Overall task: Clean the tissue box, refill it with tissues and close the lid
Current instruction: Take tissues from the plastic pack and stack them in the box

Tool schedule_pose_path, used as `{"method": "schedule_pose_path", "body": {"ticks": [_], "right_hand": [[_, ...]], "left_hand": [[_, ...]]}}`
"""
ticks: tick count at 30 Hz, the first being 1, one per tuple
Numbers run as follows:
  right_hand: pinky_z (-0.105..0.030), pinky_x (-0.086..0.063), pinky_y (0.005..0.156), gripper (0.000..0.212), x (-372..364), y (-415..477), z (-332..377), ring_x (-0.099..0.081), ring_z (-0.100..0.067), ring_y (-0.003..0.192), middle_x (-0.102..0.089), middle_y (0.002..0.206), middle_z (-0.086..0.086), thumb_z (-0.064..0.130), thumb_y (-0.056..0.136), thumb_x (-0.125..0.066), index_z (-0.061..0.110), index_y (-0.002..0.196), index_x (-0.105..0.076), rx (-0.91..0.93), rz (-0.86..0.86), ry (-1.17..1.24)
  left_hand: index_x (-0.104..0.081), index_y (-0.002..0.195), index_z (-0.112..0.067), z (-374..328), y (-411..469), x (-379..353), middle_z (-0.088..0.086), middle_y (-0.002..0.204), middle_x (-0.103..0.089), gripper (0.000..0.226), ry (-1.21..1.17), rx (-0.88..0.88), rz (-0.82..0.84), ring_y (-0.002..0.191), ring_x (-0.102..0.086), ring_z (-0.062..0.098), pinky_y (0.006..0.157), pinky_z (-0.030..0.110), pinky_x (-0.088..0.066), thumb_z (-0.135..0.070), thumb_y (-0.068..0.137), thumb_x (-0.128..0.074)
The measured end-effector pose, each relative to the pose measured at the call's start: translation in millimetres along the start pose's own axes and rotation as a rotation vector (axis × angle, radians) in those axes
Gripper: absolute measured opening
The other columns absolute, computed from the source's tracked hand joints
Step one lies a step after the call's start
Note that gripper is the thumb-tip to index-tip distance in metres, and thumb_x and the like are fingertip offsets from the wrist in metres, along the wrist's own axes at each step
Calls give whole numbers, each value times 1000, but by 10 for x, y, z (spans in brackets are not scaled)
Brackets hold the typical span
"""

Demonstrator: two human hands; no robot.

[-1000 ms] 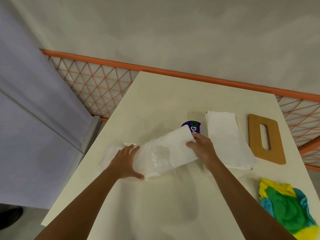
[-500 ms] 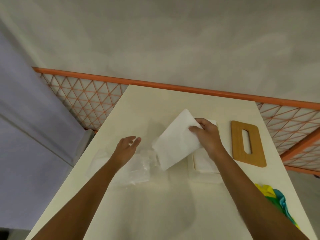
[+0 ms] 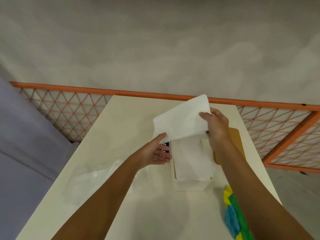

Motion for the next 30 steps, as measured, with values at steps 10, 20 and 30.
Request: {"method": "schedule_pose_path", "body": {"ticks": [10,20,30], "right_hand": [[-40,-52,85,38,256,116,-645,-61,-25,98,-63,114,-10,6,82,-58,10,119,-52,-196,66,4],[-40,-43,101,62,375,343,-874,-60,-19,108,-65,115,4,51,65,-71,24,119,-58,-305,286,-227],[-26,-39,70,30,539,520,-853,-52,-17,82,-55,98,-2,22,87,-61,7,114,-59,-142,148,-586]], "left_hand": [[-49,129,-4,-293,460,-322,10,116,-62,38,-656,-238,-66,99,-61,24,77,36,-52,-9,92,-53],[-55,124,-10,-464,636,-397,9,119,-65,33,-330,-206,76,105,-63,24,81,33,-53,-14,91,-56],[-50,127,-10,-250,764,-429,6,93,-63,40,80,-192,-53,77,-66,18,61,23,-58,-7,88,-61]]}}
Point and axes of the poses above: each hand's wrist, its own y-axis towards the middle knuckle, its own x-axis out of the back of the hand, z = x × y, the point moved 5 cm from there along y, towards the middle knuckle
